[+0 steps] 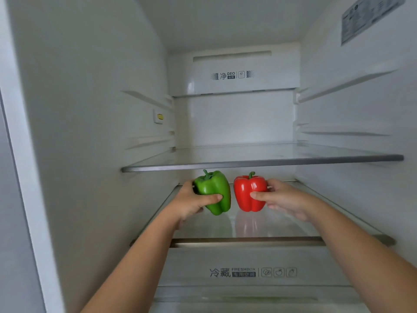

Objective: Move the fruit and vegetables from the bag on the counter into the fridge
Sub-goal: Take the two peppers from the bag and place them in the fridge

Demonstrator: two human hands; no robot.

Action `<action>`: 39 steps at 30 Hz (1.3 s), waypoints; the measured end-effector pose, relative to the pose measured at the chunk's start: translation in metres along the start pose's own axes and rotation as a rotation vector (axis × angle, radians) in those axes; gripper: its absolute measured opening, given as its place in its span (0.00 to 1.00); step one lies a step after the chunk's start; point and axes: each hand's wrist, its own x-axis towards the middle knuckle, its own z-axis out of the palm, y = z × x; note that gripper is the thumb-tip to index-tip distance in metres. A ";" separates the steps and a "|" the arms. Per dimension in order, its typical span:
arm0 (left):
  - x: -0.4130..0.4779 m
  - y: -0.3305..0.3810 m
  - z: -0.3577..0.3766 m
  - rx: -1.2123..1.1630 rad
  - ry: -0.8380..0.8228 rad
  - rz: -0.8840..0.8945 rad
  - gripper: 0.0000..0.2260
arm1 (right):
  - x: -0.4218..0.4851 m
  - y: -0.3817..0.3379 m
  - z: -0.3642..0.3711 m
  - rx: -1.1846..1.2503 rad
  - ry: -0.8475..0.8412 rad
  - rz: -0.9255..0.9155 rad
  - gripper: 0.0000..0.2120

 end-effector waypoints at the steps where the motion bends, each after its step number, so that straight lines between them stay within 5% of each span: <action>1: 0.005 0.000 -0.001 0.016 -0.006 -0.016 0.29 | 0.004 -0.002 -0.001 -0.004 -0.013 0.020 0.27; 19: 0.059 -0.017 -0.008 0.051 -0.059 -0.065 0.31 | 0.044 0.006 0.003 0.033 0.131 -0.021 0.26; 39: 0.054 -0.021 -0.005 0.134 -0.099 -0.040 0.35 | 0.046 0.014 0.002 0.016 0.101 -0.040 0.29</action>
